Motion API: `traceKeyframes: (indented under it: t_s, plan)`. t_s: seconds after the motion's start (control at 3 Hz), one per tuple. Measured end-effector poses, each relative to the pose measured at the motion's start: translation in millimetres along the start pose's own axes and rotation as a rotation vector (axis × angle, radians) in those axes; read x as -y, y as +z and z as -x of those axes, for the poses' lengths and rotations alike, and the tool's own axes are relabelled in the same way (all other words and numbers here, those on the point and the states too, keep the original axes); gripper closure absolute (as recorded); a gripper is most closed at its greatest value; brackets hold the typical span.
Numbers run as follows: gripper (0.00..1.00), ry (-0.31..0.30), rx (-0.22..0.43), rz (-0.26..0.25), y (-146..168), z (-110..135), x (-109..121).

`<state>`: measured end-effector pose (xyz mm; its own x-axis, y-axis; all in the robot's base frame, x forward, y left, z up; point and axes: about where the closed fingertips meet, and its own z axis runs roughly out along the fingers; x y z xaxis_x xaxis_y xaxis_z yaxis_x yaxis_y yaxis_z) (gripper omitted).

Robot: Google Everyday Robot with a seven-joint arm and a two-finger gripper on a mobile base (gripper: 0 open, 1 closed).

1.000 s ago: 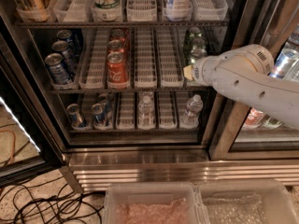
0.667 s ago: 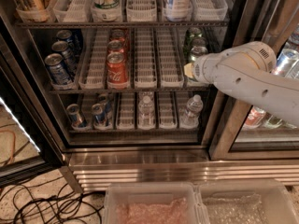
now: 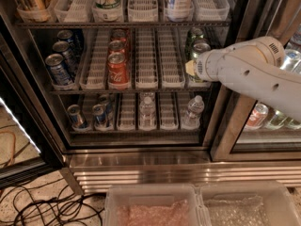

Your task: Pick green can from middle shelf of fridge

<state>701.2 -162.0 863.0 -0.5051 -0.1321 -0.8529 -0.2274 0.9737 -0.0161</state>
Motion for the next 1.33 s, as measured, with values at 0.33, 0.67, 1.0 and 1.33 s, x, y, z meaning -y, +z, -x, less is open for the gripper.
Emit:
traceKeyframes:
  t_s: [0.33, 0.67, 1.0, 1.33]
  plan:
    - [1.00, 0.046, -0.047, 0.061, -28, 10, -2]
    - [1.00, 0.099, -0.058, 0.158, -74, 35, 6]
    - [1.00, 0.085, -0.047, 0.209, -99, 60, 4]
    - [1.00, 0.106, -0.104, 0.212, -94, 42, 6]
